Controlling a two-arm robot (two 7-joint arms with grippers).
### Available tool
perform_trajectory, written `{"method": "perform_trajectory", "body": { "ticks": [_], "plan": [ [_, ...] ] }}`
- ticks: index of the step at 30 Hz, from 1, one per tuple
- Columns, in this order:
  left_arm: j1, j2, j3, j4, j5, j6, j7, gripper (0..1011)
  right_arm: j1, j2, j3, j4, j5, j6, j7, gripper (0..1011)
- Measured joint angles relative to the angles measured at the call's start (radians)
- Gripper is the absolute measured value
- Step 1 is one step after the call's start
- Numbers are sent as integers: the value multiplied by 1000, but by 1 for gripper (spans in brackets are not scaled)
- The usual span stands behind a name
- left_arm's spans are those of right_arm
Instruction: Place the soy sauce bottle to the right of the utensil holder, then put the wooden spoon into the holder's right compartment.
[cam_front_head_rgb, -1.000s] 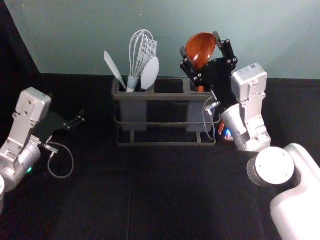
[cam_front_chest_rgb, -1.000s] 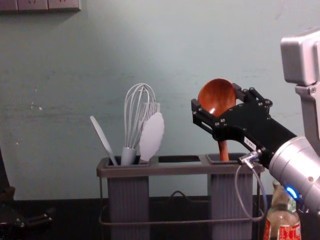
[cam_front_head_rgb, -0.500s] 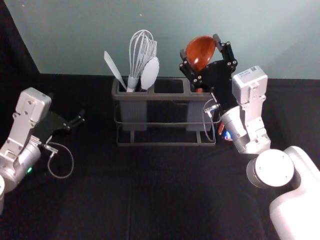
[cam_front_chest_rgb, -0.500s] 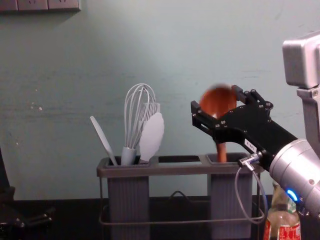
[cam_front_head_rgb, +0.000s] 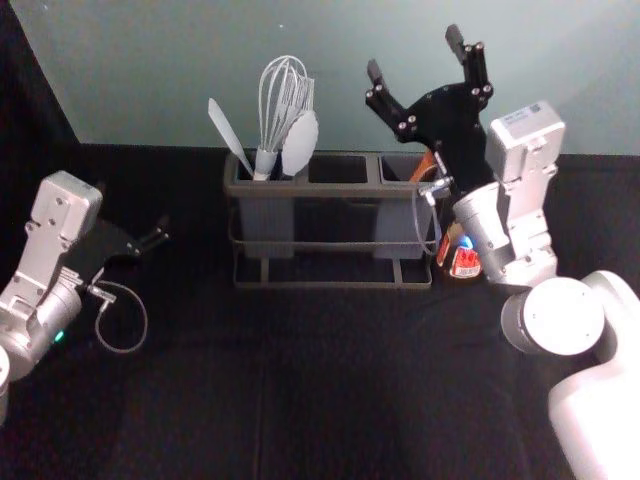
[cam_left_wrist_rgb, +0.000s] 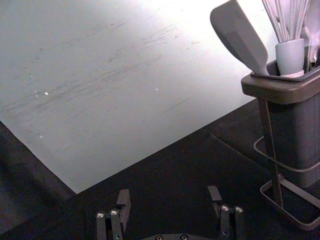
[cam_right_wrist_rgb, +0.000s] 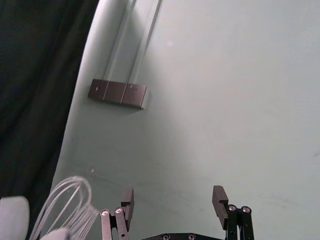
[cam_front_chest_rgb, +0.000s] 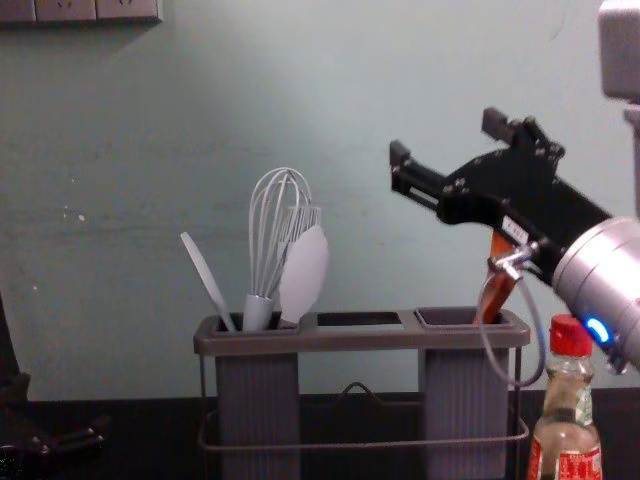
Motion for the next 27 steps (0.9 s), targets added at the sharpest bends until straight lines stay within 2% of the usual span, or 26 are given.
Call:
{"method": "perform_trajectory", "body": {
  "ticks": [6,13,27],
  "plan": [
    [0,0,0,0,0,0,0,1011,-8,17,22,-51,2,24,0,1002],
    [0,0,0,0,0,0,0,1011,-21,58,69,-91,12,50,0,1002],
    [0,0,0,0,0,0,0,1011,-30,138,153,-100,18,95,13,1002]
  ]
}}
